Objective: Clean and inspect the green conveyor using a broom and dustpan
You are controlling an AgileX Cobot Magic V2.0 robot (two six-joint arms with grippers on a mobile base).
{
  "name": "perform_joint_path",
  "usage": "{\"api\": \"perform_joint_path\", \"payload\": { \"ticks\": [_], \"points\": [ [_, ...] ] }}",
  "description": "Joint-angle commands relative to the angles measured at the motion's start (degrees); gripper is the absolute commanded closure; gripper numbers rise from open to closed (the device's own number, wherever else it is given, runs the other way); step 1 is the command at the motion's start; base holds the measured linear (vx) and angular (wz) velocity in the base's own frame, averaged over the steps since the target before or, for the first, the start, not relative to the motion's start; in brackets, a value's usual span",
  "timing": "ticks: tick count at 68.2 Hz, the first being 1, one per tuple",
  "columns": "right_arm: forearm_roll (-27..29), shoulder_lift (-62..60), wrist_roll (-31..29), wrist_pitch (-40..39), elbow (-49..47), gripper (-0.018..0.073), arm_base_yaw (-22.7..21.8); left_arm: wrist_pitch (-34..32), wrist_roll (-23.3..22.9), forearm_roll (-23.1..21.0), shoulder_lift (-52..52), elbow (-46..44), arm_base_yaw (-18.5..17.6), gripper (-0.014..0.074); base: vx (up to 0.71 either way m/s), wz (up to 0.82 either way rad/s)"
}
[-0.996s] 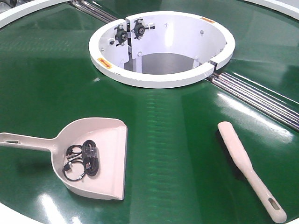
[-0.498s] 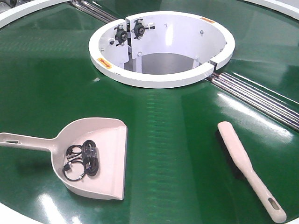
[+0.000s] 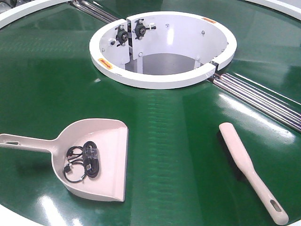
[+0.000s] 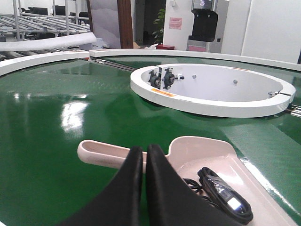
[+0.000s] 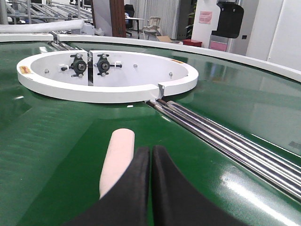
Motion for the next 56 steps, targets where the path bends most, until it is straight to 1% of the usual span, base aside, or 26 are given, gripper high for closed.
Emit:
{"api": "perform_joint_path", "payload": {
  "ticks": [1, 56],
  "points": [
    [-0.03, -1.06, -0.18, -4.42, 1.22, 0.0568, -0.29, -4.03, -0.48, -0.04, -0.77, 1.82, -0.14, 0.0604, 0.0, 0.0],
    [-0.03, -1.06, -0.18, -4.42, 1.22, 0.0568, -0.29, -4.03, -0.48, -0.04, -0.77, 1.82, -0.14, 0.0604, 0.0, 0.0]
  ]
}}
